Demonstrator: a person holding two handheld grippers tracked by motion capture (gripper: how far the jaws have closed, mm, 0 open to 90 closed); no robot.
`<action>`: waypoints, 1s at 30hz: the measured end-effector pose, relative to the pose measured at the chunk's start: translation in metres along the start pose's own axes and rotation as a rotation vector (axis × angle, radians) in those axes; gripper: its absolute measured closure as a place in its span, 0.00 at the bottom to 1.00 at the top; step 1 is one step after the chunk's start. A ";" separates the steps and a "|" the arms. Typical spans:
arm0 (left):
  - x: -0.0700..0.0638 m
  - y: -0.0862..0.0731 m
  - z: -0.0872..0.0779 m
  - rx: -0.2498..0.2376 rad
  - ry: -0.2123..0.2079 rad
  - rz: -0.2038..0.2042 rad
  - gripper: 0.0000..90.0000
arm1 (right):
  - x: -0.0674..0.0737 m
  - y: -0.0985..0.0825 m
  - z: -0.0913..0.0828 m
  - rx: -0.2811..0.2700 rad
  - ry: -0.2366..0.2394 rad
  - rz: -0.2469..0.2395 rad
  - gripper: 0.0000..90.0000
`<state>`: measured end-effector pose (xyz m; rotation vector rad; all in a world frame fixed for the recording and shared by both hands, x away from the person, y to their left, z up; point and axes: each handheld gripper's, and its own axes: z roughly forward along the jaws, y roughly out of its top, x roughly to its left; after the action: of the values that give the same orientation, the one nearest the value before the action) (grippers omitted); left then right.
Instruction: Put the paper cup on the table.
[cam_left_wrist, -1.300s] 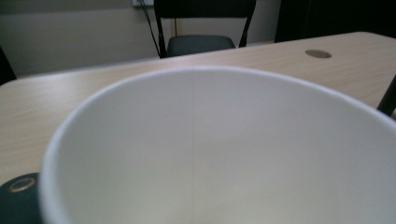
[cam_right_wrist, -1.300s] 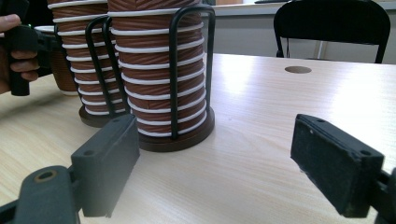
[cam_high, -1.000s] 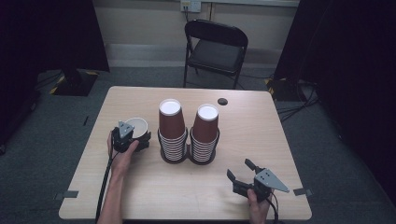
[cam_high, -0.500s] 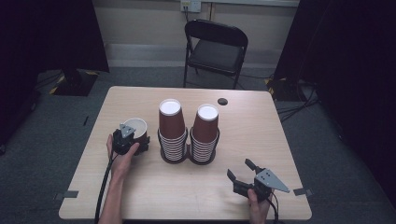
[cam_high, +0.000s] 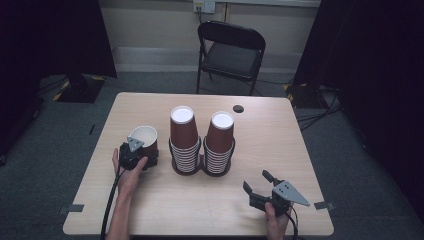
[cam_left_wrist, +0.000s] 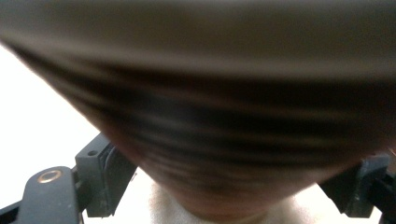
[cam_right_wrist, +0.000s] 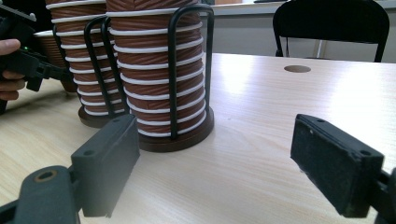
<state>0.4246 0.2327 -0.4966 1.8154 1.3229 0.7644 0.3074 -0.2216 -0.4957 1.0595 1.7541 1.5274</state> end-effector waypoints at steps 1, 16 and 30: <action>0.000 -0.001 -0.001 -0.003 -0.004 -0.001 0.17 | 0.000 0.000 0.000 -0.001 0.001 0.000 0.17; -0.002 -0.012 -0.034 -0.109 -0.024 -0.034 0.17 | 0.000 0.000 0.000 -0.006 0.004 0.002 0.17; -0.026 -0.032 -0.069 -0.185 -0.165 -0.049 0.17 | -0.001 0.000 -0.001 -0.010 0.008 0.006 0.17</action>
<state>0.3451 0.2289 -0.4870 1.6565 1.1469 0.6718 0.3071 -0.2232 -0.4960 1.0558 1.7478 1.5445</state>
